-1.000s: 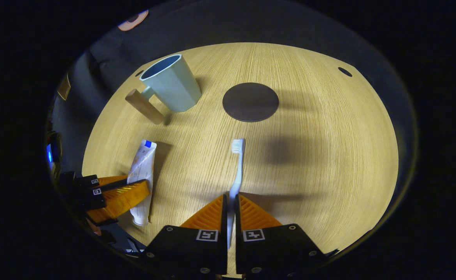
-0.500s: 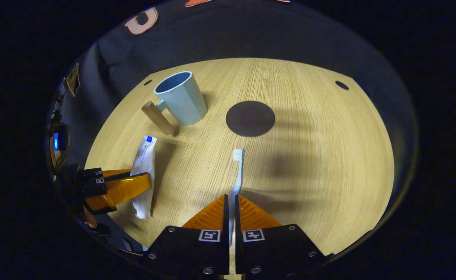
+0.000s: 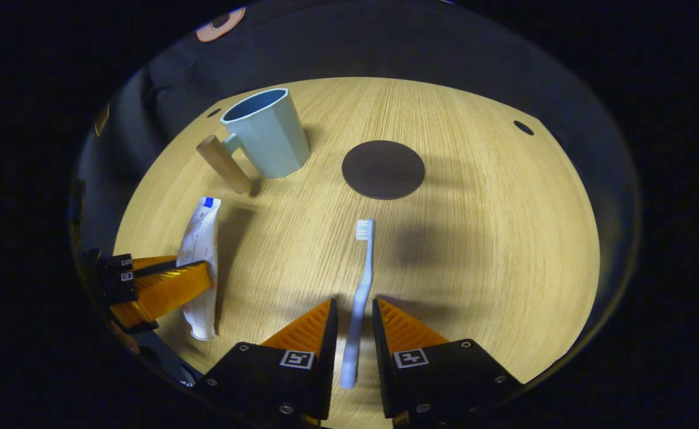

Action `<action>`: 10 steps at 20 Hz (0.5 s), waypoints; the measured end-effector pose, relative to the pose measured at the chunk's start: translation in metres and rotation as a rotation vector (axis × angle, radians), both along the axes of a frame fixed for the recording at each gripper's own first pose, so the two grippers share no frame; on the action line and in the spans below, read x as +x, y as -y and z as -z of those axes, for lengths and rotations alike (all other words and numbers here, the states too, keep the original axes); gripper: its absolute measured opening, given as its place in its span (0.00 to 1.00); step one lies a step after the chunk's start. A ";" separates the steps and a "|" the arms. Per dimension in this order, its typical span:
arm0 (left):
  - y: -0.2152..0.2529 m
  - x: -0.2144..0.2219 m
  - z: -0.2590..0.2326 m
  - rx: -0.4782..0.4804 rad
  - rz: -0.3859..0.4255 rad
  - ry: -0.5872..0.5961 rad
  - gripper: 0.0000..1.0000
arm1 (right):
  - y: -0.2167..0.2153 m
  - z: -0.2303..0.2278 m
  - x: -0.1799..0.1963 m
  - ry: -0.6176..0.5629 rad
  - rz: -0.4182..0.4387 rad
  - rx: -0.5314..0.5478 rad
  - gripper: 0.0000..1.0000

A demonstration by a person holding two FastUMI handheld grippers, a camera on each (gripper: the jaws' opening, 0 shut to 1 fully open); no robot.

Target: Put the toothbrush and toothpaste on the desktop into the cup, then pick up the cup and place it on the coaster on the desktop.

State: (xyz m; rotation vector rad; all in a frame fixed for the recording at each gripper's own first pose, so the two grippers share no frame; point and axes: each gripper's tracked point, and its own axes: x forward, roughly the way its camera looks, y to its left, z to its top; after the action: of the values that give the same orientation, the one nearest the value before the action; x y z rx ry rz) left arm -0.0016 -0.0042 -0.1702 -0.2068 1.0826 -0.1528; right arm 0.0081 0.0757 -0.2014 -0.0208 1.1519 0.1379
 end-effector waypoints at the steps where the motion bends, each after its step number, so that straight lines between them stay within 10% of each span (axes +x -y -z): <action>1: 0.000 -0.001 0.000 -0.001 0.000 -0.003 0.20 | 0.000 -0.001 0.000 0.011 -0.014 -0.023 0.33; 4: 0.000 0.000 -0.002 -0.008 -0.001 -0.002 0.20 | -0.002 -0.002 0.001 0.021 -0.037 -0.053 0.07; 10: -0.004 0.001 -0.003 -0.016 -0.013 0.003 0.20 | -0.009 -0.009 0.004 0.039 -0.028 0.054 0.04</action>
State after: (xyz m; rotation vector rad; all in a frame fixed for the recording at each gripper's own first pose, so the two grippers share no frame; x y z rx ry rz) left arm -0.0009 -0.0004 -0.1674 -0.2280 1.0767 -0.1505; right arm 0.0123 0.0842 -0.1923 0.0079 1.1090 0.1931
